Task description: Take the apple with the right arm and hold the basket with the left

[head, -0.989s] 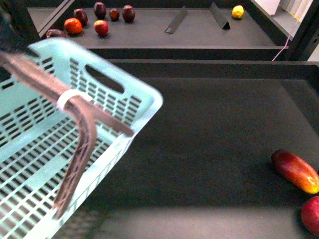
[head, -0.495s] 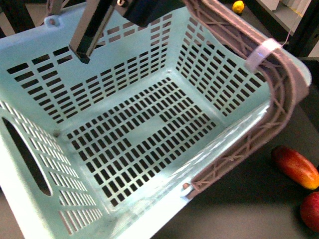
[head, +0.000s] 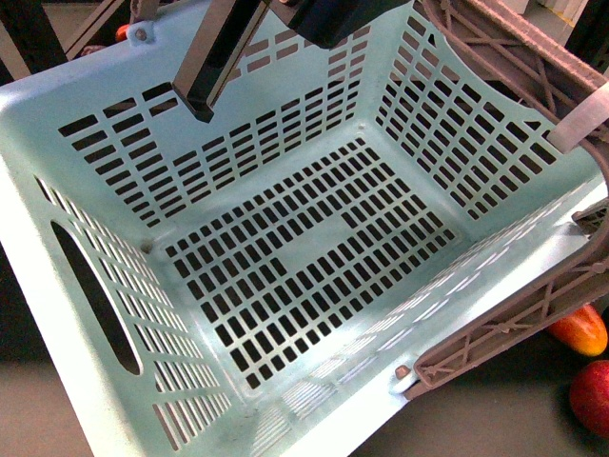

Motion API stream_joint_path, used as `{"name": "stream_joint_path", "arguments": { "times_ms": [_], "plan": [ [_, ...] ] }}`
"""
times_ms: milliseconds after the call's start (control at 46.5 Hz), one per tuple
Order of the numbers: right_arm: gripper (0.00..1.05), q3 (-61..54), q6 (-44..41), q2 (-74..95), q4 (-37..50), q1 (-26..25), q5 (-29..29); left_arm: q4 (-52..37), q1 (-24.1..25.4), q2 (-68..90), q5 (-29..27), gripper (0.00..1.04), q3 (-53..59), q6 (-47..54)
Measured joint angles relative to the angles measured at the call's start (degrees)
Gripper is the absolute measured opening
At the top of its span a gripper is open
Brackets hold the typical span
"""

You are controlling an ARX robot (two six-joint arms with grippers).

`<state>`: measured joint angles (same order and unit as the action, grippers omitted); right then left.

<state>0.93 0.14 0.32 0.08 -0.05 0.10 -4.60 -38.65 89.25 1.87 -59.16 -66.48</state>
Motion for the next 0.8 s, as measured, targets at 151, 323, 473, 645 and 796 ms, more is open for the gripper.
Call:
{"name": "stream_joint_path", "arguments": {
  "times_ms": [151,323,473,645,796],
  "plan": [
    [0.96,0.7,2.0,1.2,-2.3,0.6,2.5,0.0,0.0,0.0,0.1,0.07,0.0,0.1],
    [0.96,8.3,18.6,21.4,-17.8,-6.5,8.1,0.0,0.0,-0.1,0.2,0.07,0.0,0.2],
    [0.96,8.9,16.9,39.1,-3.1,-18.2,-0.2,0.0,0.0,-0.1,0.0,0.07,0.0,0.2],
    [0.96,13.7,6.3,69.8,18.6,-24.8,-4.7,0.0,0.0,-0.1,0.0,0.07,0.0,0.2],
    [0.96,20.0,-3.5,94.6,26.4,-23.5,-5.0,0.0,0.0,-0.1,0.1,0.07,0.0,0.2]
  ]
}}
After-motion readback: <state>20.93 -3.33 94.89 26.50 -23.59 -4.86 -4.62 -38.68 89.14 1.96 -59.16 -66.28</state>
